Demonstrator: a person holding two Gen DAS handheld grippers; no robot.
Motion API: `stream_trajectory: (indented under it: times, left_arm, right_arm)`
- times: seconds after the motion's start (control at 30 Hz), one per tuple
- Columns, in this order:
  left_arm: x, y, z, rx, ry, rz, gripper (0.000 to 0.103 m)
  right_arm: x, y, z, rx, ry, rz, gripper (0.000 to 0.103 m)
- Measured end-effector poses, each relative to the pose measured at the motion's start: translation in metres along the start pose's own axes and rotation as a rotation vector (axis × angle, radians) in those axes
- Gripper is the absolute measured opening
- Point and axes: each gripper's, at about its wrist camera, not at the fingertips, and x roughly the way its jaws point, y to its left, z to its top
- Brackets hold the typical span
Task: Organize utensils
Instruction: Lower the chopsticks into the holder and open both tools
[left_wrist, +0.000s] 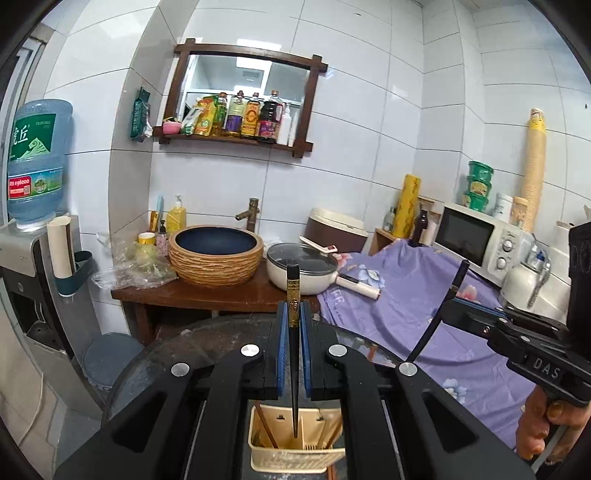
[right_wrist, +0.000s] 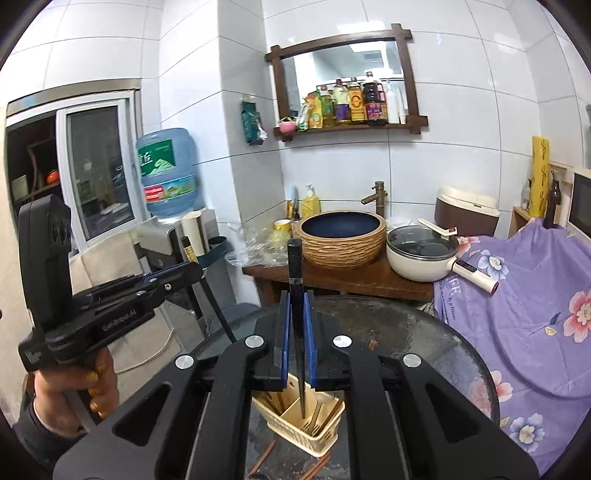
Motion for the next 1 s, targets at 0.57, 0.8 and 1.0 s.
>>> stream_trajectory:
  times: [0.57,0.8,1.0]
  left_arm:
    - [0.068,0.009,-0.097,0.025,0.146,0.024,0.007]
    - [0.077,0.013,-0.123,0.035,0.188,0.037,0.007]
    - [0.073,0.01,-0.124,0.052,0.178,0.04,0.01]
  right_arm:
    - [0.073,-0.013,-0.089,0.022,0.11,-0.02,0.008]
    - [0.079,-0.012,-0.108,0.011,0.127,-0.026,0.008]
    - [0.078,-0.015,-0.113,0.008,0.123,-0.027,0.009]
